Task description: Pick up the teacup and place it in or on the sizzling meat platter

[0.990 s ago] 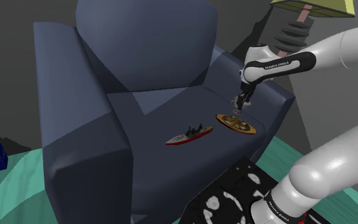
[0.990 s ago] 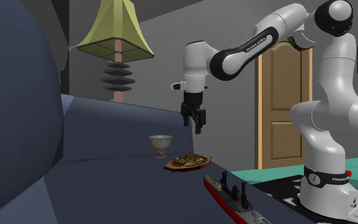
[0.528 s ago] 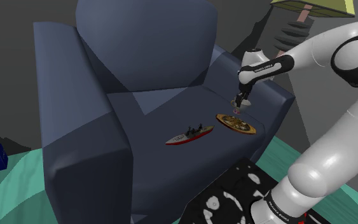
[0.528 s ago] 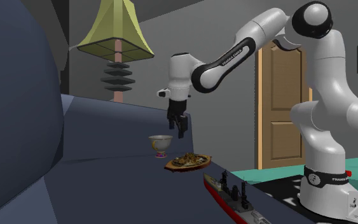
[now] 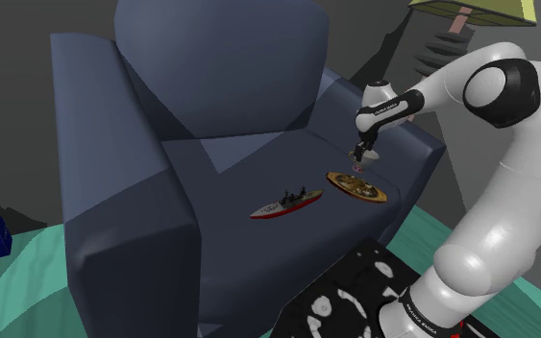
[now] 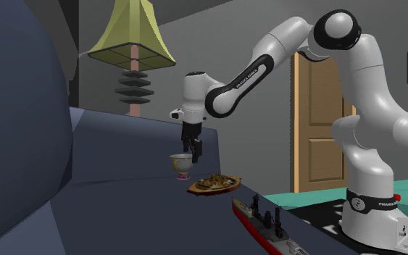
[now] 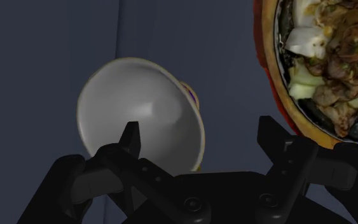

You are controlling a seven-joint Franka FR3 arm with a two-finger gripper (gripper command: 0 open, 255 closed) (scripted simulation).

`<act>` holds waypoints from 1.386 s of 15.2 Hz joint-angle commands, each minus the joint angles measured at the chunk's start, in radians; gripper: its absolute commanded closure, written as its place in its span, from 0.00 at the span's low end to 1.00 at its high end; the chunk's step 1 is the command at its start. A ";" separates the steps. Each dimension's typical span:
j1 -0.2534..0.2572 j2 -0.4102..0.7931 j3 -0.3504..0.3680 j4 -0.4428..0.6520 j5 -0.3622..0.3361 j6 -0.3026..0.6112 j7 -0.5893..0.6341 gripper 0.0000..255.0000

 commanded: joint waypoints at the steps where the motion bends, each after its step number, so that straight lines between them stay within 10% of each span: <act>1: -0.006 0.020 -0.003 0.000 0.002 0.023 -0.002 0.00; 11: -0.015 0.045 -0.006 -0.003 0.004 0.053 -0.004 0.00; 12: -0.015 0.045 -0.006 -0.003 0.004 0.053 -0.004 1.00; 21: -0.015 0.045 -0.005 -0.003 0.004 0.053 -0.004 1.00</act>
